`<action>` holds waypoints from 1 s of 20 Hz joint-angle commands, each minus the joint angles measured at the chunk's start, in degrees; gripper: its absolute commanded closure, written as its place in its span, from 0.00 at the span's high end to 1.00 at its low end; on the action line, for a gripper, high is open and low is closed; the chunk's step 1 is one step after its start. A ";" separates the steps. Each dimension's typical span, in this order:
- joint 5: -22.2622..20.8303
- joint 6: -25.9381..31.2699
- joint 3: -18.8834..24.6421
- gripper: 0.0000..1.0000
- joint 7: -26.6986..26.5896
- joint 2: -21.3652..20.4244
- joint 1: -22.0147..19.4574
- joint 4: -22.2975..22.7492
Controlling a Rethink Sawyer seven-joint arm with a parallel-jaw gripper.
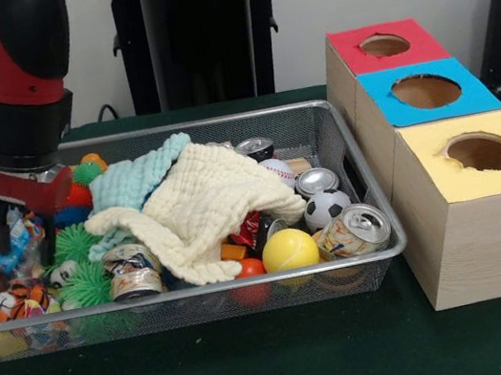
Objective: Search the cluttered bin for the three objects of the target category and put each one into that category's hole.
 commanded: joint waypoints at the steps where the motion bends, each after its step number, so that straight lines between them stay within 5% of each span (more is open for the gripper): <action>1: -0.36 -0.92 0.70 1.00 7.79 2.04 -0.03 6.23; 20: 0.28 9.16 1.73 1.00 2.81 -3.92 -0.83 7.59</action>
